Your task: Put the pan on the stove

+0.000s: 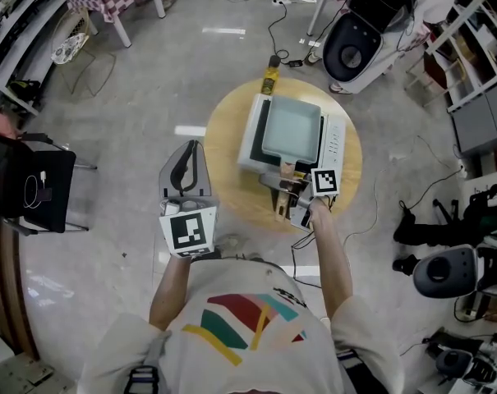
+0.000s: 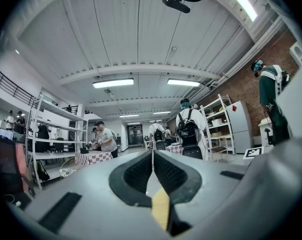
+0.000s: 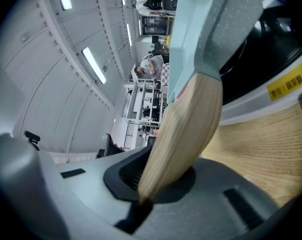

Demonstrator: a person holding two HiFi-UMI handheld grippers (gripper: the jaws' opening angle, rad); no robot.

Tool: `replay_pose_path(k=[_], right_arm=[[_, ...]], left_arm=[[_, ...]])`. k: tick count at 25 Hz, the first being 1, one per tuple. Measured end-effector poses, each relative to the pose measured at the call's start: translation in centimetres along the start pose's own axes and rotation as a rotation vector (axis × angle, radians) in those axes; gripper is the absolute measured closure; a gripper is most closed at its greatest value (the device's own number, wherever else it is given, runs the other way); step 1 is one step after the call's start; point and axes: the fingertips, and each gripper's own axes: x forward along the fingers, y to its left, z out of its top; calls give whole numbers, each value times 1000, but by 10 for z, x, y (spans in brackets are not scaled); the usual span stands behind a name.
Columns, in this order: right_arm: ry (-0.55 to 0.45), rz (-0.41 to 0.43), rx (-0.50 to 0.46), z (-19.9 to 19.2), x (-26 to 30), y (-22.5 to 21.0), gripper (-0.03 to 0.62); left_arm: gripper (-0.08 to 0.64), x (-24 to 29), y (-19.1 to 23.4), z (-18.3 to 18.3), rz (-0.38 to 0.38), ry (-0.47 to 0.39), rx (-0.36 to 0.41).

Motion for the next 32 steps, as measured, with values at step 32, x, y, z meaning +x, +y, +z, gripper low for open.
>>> replay_pose_path(k=[32], right_arm=[[-78, 119, 70, 2, -3, -7, 587]], left_arm=[[549, -7, -1, 1, -18, 3, -16]])
